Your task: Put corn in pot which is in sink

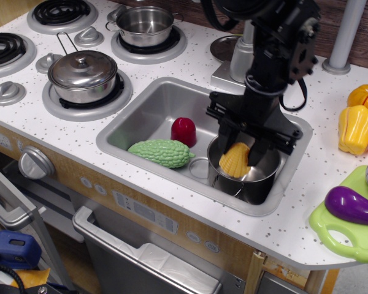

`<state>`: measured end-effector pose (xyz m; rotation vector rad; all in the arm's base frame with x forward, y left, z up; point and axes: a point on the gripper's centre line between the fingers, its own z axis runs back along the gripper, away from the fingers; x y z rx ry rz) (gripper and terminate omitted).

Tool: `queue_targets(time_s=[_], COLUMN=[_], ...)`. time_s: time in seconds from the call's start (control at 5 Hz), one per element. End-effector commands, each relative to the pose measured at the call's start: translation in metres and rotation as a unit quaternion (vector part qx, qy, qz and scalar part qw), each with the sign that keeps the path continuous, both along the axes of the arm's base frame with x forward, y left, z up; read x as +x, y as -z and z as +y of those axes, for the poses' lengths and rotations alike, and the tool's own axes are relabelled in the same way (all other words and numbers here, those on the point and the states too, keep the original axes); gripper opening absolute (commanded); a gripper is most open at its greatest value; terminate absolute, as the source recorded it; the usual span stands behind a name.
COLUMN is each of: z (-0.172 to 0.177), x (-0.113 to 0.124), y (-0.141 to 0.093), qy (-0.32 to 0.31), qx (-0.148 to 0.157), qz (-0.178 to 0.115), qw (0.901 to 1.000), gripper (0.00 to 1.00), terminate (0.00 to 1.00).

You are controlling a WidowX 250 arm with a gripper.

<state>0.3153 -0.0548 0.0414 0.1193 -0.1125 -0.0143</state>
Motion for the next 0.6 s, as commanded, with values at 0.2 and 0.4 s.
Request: queue_targets(time_s=[0.2, 0.4], z=[0.019, 0.021], x=[0.040, 0.047], y=[-0.008, -0.001], qy=[0.041, 0.046], qx=[-0.030, -0.031], qz=[-0.051, -0.072], qw=[0.9974, 0.9958], gripper=[0.00, 0.00], terminate=[0.00, 1.00])
